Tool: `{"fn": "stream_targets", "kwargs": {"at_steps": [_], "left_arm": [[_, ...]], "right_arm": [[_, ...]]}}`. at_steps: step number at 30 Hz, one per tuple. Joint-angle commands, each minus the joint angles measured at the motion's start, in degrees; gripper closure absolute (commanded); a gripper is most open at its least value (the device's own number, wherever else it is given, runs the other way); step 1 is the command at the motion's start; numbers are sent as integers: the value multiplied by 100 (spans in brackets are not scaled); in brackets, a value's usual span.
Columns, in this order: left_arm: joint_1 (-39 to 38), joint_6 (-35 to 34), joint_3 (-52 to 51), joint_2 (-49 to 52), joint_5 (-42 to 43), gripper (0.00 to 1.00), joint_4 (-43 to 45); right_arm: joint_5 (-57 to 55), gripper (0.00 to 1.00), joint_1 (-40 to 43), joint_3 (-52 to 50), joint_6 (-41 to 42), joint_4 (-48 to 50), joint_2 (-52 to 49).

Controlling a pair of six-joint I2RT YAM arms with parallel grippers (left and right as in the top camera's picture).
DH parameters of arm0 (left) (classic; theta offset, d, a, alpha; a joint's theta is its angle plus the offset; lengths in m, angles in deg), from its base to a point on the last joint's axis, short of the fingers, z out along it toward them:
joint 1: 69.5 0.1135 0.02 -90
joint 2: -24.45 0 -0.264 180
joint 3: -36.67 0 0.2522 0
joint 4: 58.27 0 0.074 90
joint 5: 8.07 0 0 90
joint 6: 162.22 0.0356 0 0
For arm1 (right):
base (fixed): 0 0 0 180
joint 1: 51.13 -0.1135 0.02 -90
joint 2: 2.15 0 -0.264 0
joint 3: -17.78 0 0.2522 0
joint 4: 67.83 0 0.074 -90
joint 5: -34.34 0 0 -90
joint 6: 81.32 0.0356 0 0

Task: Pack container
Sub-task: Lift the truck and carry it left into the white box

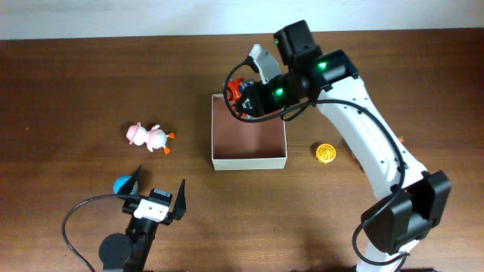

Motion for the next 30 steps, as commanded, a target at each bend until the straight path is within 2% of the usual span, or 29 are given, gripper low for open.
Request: {"fn": "stream_targets", "kwargs": {"at_steps": [1, 10, 30], "left_arm": [[0, 26, -17, -48, -39, 0, -33], [0, 26, -17, -48, -39, 0, -33], [0, 26, -17, -48, -39, 0, -33]], "right_arm": [[-706, 54, -238, -127, 452, 256, -232], [-1836, 53, -535, -223, 1012, 678, -664], [-1910, 53, -664, -223, 1255, 1102, -1543]]}}
